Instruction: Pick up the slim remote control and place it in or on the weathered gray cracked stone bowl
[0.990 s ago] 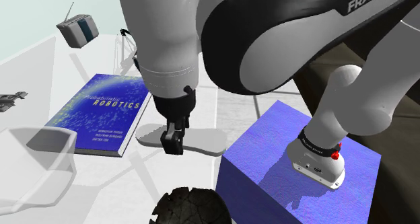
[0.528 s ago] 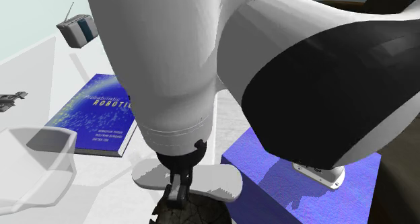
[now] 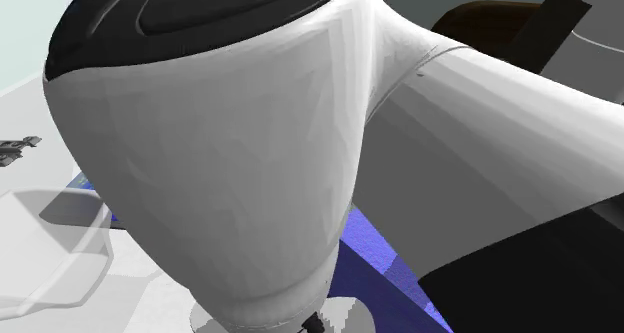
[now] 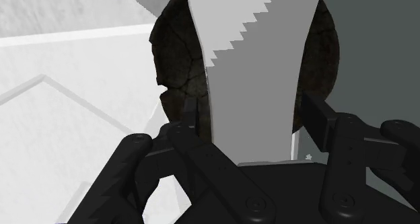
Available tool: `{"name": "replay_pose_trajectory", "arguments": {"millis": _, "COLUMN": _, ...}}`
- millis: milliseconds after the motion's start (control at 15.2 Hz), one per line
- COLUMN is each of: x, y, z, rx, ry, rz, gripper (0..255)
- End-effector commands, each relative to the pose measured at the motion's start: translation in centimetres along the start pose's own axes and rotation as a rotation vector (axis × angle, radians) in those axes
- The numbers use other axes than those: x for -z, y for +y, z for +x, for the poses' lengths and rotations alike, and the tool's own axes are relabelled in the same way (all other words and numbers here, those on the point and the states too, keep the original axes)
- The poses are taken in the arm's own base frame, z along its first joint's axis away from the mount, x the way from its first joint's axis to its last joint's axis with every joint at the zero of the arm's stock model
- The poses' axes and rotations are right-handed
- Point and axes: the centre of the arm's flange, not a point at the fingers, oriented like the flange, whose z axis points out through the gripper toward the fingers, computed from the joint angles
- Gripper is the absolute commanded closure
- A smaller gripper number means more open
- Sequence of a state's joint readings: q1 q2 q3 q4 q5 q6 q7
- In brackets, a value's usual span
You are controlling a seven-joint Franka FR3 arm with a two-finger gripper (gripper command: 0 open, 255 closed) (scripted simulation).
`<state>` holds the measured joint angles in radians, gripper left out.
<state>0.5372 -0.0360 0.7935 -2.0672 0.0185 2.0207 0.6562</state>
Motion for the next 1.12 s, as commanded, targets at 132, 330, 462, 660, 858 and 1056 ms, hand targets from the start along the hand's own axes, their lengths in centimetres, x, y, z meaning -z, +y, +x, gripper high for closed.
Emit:
{"name": "replay_pose_trajectory", "arguments": {"millis": 132, "x": -2.2, "y": -0.1, "z": -0.1, "rx": 0.000, "ry": 0.001, "rz": 0.000, "gripper": 255}}
{"name": "replay_pose_trajectory", "arguments": {"millis": 330, "x": -3.7, "y": -0.1, "z": 0.0, "rx": 0.000, "ry": 0.001, "rz": 0.000, "gripper": 255}}
{"name": "replay_pose_trajectory", "arguments": {"millis": 462, "x": -4.8, "y": -0.2, "z": 0.0, "rx": 0.000, "ry": 0.001, "rz": 0.000, "gripper": 255}}
{"name": "replay_pose_trajectory", "arguments": {"millis": 660, "x": -6.0, "y": -0.2, "z": 0.0, "rx": 0.000, "ry": 0.001, "rz": 0.000, "gripper": 255}}
{"name": "replay_pose_trajectory", "arguments": {"millis": 858, "x": -6.0, "y": -0.2, "z": 0.0, "rx": 0.000, "ry": 0.001, "rz": 0.000, "gripper": 255}}
{"name": "replay_pose_trajectory", "arguments": {"millis": 1056, "x": -6.0, "y": -0.2, "z": 0.0, "rx": 0.000, "ry": 0.001, "rz": 0.000, "gripper": 255}}
